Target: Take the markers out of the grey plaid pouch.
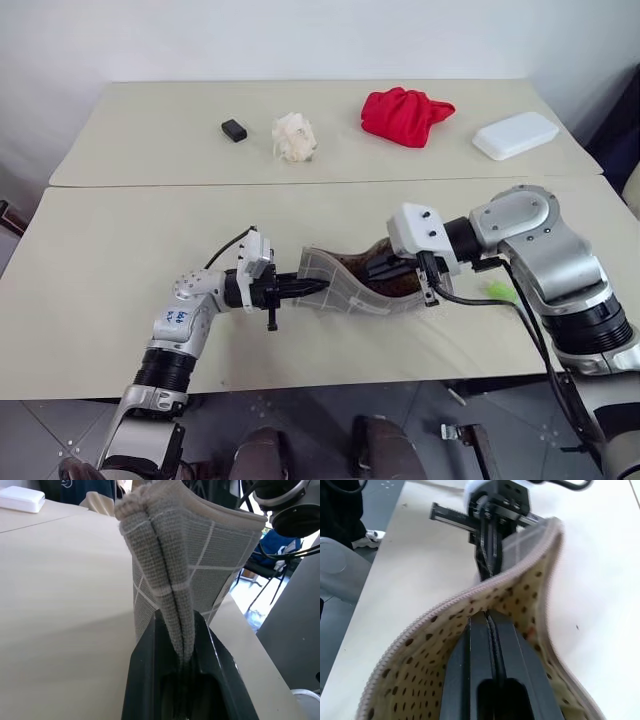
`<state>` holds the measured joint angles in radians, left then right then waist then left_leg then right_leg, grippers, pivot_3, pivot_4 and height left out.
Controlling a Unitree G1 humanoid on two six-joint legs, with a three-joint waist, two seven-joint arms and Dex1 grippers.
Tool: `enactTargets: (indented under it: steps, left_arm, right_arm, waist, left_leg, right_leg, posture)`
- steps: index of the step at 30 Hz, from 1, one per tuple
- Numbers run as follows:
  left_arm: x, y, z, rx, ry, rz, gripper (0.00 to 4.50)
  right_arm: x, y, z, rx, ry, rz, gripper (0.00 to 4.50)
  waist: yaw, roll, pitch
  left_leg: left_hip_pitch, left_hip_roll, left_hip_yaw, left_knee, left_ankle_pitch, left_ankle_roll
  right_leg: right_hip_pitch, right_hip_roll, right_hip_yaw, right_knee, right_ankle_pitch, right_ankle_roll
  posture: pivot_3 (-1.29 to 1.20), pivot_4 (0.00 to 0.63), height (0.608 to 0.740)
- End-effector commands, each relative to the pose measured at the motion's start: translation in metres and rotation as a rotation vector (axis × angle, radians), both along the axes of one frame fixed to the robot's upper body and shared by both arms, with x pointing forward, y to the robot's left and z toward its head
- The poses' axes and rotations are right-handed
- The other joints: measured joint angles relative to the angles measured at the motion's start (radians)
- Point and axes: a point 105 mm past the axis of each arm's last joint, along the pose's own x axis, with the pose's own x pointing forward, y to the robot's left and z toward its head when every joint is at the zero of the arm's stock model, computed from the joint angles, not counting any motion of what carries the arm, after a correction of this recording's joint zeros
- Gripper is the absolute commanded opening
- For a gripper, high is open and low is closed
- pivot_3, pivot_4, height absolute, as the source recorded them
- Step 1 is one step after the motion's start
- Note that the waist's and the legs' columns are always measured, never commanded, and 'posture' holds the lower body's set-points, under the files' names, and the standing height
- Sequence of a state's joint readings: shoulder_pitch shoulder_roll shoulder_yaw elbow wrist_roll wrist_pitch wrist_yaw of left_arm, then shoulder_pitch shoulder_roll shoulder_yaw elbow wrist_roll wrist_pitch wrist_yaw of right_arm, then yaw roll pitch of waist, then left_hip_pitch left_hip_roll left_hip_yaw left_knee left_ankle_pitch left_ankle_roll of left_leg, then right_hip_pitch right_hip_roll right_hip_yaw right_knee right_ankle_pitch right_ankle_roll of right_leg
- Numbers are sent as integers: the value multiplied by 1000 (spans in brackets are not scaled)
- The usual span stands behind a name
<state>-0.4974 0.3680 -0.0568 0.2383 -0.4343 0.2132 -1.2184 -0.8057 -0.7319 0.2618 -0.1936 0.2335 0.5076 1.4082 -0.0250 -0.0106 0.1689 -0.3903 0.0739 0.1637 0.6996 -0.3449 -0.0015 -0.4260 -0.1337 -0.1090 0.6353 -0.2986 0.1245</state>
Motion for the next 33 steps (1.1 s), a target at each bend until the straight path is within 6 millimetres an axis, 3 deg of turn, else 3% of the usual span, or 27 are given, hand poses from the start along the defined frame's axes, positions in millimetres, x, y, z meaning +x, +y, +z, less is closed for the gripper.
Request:
enactTargets:
  steps: [1,5,16,24,33]
  left_arm:
    - [-3,1,5,2,-34,-2,0]
    - [-1,-1,10,-21,-63,25,0]
    - [4,-15,34,-99,-389,141,0]
    - [-8,-19,16,-49,-419,93,0]
    - [-10,-16,5,-11,-472,107,0]
  right_arm:
    - [-3,4,17,13,-71,1,945]
    - [-1,3,26,-46,-112,-45,2258]
    - [2,-20,11,-288,-83,-209,2258]
    - [28,-32,6,-294,-175,-393,2258]
    - [31,-17,-8,-331,-266,-383,2258]
  waist:
    - [0,0,0]
    - [-1,0,0]
    - [2,0,0]
    - [-1,0,0]
    - [-1,0,0]
  left_leg:
    - [0,0,0,0,0,0]
    - [0,0,0,0,0,0]
    - [-1,0,0,0,0,0]
    - [-1,0,0,0,0,0]
    - [-1,0,0,0,0,0]
  right_leg:
    - [0,0,0,0,0,0]
    - [0,0,0,0,0,0]
    - [-1,-1,0,0,0,0]
    - [-2,-1,0,0,0,0]
    - [-1,-1,0,0,0,0]
  posture:
    - [0,150,740]
    - [0,150,740]
    - [0,150,740]
    - [0,150,740]
    - [0,150,740]
